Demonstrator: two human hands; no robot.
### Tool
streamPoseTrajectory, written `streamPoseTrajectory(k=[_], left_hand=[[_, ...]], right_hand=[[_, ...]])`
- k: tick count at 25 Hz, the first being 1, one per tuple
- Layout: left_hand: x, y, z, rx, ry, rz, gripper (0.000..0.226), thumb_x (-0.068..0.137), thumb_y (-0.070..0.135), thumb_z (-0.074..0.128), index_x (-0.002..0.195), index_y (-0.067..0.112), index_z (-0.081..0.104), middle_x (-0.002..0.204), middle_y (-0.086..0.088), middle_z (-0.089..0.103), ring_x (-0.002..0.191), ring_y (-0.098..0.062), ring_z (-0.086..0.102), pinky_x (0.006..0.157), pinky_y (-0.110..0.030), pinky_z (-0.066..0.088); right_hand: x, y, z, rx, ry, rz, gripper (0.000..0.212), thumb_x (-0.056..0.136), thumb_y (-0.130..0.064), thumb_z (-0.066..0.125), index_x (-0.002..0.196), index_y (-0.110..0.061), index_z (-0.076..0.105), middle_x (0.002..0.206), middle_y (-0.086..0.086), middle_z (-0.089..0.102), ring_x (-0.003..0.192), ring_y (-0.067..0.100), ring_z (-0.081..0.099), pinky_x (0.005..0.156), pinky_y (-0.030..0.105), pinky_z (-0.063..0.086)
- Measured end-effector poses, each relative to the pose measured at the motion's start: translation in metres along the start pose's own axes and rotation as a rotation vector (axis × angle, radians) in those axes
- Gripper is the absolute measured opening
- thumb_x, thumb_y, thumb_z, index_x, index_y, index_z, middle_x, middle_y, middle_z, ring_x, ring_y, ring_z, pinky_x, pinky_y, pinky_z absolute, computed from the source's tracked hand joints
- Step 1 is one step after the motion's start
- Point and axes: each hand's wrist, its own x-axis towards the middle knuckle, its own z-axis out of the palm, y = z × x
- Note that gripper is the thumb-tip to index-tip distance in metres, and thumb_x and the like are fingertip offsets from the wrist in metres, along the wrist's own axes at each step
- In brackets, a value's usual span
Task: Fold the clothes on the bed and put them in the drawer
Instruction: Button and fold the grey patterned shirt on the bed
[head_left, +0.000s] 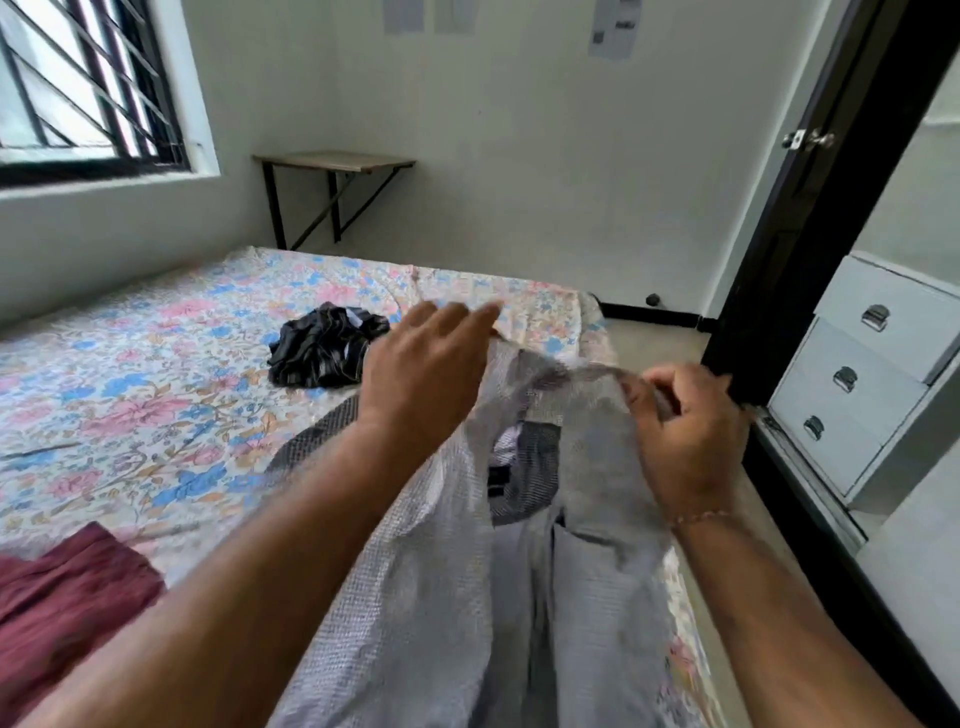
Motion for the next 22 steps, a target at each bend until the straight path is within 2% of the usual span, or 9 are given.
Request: streamPoseTrajectory(k=[2,5,7,9,11,14,17,18,22], left_hand=[[-0.054,0.011,0.0,0.079,-0.258,-0.093,0.018,0.087,0.013,0.075,0.101,0.022,0.068,0.085,-0.002,0.067,0.075,-0.034,0.067,0.049,-0.037,0.051],[-0.145,0.037,-0.014,-0.08,-0.594,-0.419,0.015,0.087,0.023,0.064,0.099,0.03,0.069,0.09,0.006,0.068,0.079,-0.029,0.069,0.059,-0.036,0.052],[-0.173,0.061,-0.029,-0.376,-0.626,-0.722,0.016,0.087,0.026,0.063,0.092,0.034,0.076,0.089,0.016,0.07,0.079,-0.009,0.067,0.072,-0.028,0.054],[-0.179,0.081,-0.039,-0.556,-0.574,-0.916,0.016,0.091,0.021,0.069,0.089,0.032,0.081,0.082,0.022,0.072,0.072,0.006,0.064,0.069,-0.017,0.049],[-0.185,0.093,-0.042,-0.704,-0.515,-1.047,0.02,0.095,0.015,0.07,0.091,0.03,0.082,0.078,0.023,0.073,0.066,0.007,0.063,0.063,-0.014,0.046],[-0.193,0.106,-0.047,-0.894,-0.434,-1.31,0.023,0.097,0.007,0.07,0.1,0.027,0.08,0.07,0.014,0.066,0.051,-0.004,0.047,0.055,-0.022,0.04],[-0.202,0.126,-0.05,-1.104,-0.412,-1.633,0.015,0.094,0.002,0.073,0.105,0.012,0.075,0.068,-0.003,0.06,0.045,-0.012,0.044,0.042,-0.022,0.036],[-0.204,0.135,-0.051,-1.164,-0.423,-1.709,0.011,0.093,0.001,0.074,0.101,0.007,0.073,0.066,-0.006,0.06,0.043,-0.012,0.046,0.039,-0.019,0.036],[-0.209,0.157,-0.049,-1.291,-0.334,-1.755,0.007,0.089,0.001,0.078,0.092,0.004,0.072,0.069,-0.011,0.064,0.047,-0.012,0.05,0.042,-0.018,0.042]], right_hand=[[-0.051,0.001,-0.005,-0.111,-0.256,-0.01,0.026,0.092,-0.04,0.074,0.078,-0.021,0.064,0.072,-0.002,0.06,0.065,0.023,0.058,0.057,0.034,0.042],[-0.137,0.002,-0.024,-0.226,-0.635,0.283,0.042,0.078,-0.052,0.083,0.065,-0.021,0.058,0.06,-0.002,0.062,0.058,0.022,0.061,0.051,0.034,0.042],[-0.165,-0.003,-0.04,-0.061,-0.877,0.482,0.034,0.08,-0.044,0.085,0.061,-0.024,0.065,0.061,-0.007,0.066,0.059,0.01,0.062,0.056,0.031,0.045],[-0.173,-0.012,-0.054,0.112,-1.014,0.574,0.023,0.086,-0.033,0.082,0.066,-0.028,0.072,0.067,-0.015,0.07,0.065,0.002,0.064,0.061,0.024,0.046],[-0.173,-0.025,-0.061,0.175,-0.987,0.637,0.024,0.088,-0.03,0.081,0.066,-0.025,0.072,0.062,-0.013,0.069,0.058,0.0,0.06,0.058,0.018,0.045],[-0.172,-0.042,-0.064,0.419,-0.801,0.896,0.03,0.09,-0.022,0.08,0.063,-0.016,0.068,0.051,-0.008,0.056,0.049,0.005,0.05,0.058,0.025,0.048],[-0.172,-0.056,-0.067,0.716,-0.619,1.132,0.0,0.087,-0.011,0.078,0.087,-0.011,0.078,0.075,0.001,0.074,0.069,0.01,0.065,0.066,0.022,0.054],[-0.176,-0.061,-0.066,0.775,-0.56,1.178,0.01,0.084,-0.005,0.078,0.094,-0.008,0.078,0.083,0.005,0.077,0.075,0.012,0.069,0.068,0.021,0.056],[-0.194,-0.085,-0.059,0.792,-0.424,1.206,0.013,0.08,0.005,0.079,0.087,-0.005,0.074,0.076,0.008,0.075,0.067,0.011,0.068,0.061,0.019,0.056]])
